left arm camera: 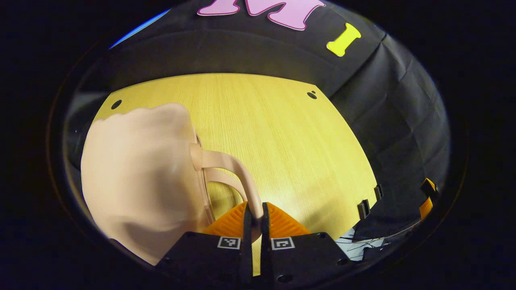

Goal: First open the suitcase, pack the skin care products into it, and then close the suitcase.

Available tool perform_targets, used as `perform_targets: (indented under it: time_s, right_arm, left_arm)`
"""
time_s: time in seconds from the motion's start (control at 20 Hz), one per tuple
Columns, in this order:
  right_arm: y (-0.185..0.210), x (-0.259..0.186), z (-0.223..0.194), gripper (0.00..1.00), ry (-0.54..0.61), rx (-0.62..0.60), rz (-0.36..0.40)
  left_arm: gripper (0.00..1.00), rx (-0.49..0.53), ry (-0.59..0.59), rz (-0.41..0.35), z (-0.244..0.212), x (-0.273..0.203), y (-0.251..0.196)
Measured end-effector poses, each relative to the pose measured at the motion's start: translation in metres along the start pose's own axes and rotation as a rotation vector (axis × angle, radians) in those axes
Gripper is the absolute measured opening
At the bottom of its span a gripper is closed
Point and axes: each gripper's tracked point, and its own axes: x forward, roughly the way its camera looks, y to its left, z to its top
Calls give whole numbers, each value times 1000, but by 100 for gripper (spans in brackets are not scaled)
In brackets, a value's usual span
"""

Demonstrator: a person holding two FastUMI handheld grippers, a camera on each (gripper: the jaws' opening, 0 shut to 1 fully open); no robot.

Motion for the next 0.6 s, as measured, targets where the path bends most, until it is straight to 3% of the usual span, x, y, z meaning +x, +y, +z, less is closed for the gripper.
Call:
perform_targets:
  time_s: [0.1,0.25,0.3,0.35,0.5,0.6]
  right_arm:
    - [-5,-3,0,98,-7,4,2]
    - [-14,-8,2,98,-28,21,17]
    - [-19,-11,4,98,-38,22,23]
    - [-22,-12,7,97,-49,17,29]
    - [-31,-19,26,98,-109,-21,51]
    - [-37,-25,49,98,-175,-61,64]
  left_arm:
    - [23,6,7,33,-1,8,1]
    - [29,63,-27,93,7,0,1]
    - [41,85,-54,113,14,-8,0]
    - [47,102,-93,134,20,-17,-4]
    - [86,149,-260,195,44,-64,-28]
    - [92,192,-425,250,65,-109,-50]
